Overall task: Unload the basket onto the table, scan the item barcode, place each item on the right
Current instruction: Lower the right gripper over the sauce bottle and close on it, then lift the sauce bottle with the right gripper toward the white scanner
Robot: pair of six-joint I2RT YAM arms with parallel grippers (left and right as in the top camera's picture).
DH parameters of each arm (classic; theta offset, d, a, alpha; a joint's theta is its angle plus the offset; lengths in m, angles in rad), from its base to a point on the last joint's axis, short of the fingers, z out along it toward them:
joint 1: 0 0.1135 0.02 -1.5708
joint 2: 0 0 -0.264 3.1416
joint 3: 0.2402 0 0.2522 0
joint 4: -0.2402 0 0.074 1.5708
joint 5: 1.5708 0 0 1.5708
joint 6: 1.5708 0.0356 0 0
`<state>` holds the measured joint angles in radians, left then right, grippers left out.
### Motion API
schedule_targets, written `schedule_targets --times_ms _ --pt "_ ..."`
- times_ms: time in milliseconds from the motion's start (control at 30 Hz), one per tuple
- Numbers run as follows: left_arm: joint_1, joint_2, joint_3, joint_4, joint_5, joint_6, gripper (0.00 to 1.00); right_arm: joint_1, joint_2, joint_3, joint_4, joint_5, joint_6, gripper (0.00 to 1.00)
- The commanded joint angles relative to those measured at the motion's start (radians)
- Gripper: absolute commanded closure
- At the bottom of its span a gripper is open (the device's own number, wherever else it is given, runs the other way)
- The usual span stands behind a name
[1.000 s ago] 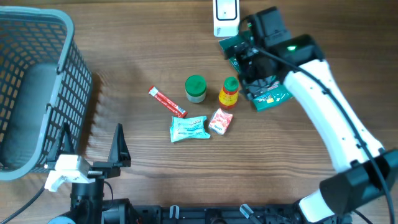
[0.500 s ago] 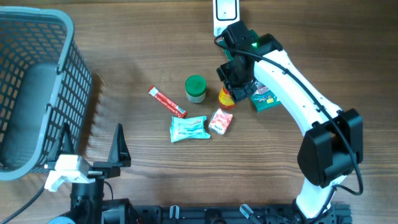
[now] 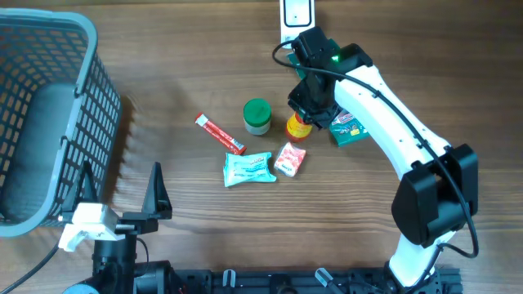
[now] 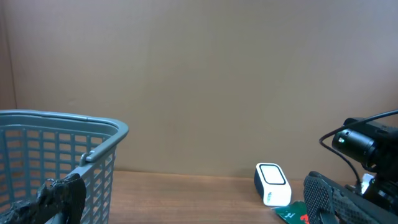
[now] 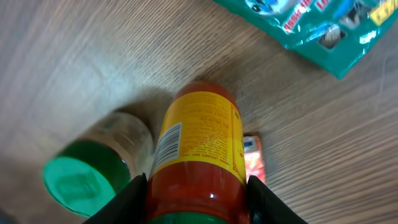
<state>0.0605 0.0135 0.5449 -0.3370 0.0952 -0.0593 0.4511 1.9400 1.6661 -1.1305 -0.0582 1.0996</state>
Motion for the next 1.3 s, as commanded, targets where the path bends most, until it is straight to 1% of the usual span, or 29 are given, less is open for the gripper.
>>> schedule_targets --times_ms 0,67,100,133,200,400,533,667,767,900,1067,1167,1233,1267 --pt "-0.005 -0.009 -0.003 0.003 0.001 -0.009 0.0 -0.001 -0.048 0.006 -0.005 0.037 -0.336 0.61" --pt "-0.005 -0.009 -0.003 0.003 0.001 -0.009 0.0 -0.001 -0.07 0.006 -0.005 0.037 -0.463 0.6" --pt "-0.005 -0.009 -0.003 0.003 0.001 -0.009 0.0 -0.001 -0.082 0.006 -0.009 0.037 -0.529 0.58" --pt "-0.005 -0.009 -0.003 0.003 0.001 -0.009 0.0 -0.001 -0.094 0.006 -0.016 0.037 -0.603 0.53" --pt "-0.005 -0.009 -0.003 0.003 0.001 -0.009 0.0 0.0 -0.109 0.006 -0.042 0.037 -0.705 0.52" --pt "-0.005 -0.009 -0.003 0.003 0.001 -0.009 0.0 0.0 -0.113 0.006 -0.096 0.037 -0.868 0.52" --pt "-0.005 -0.009 -0.003 0.003 0.001 -0.009 0.0 0.0 -0.113 0.006 -0.101 0.049 -0.918 0.51" --pt "-0.005 -0.009 -0.003 0.003 0.001 -0.009 0.0 0.0 -0.113 0.001 -0.105 0.116 -0.92 0.5" --pt "-0.005 -0.009 -0.003 0.003 0.001 -0.009 0.0 0.001 -0.113 -0.011 -0.097 0.118 -0.946 0.5" --pt "-0.005 -0.009 -0.003 0.003 0.001 -0.009 0.0 0.0 -0.112 -0.026 -0.075 0.118 -0.954 0.45" --pt "-0.005 -0.009 -0.003 0.003 0.001 -0.009 0.0 0.0 -0.111 -0.026 -0.063 0.117 -0.969 0.44" --pt "-0.005 -0.009 -0.003 0.003 0.001 -0.009 0.0 0.0 -0.111 -0.026 -0.054 0.117 -0.964 0.39" --pt "-0.005 -0.009 -0.003 0.003 0.001 -0.009 0.0 0.0 -0.112 -0.018 -0.053 0.11 -0.946 0.38" --pt "-0.005 -0.009 -0.003 0.003 0.001 -0.009 0.0 0.0 -0.112 -0.009 -0.057 0.111 -0.936 0.35"
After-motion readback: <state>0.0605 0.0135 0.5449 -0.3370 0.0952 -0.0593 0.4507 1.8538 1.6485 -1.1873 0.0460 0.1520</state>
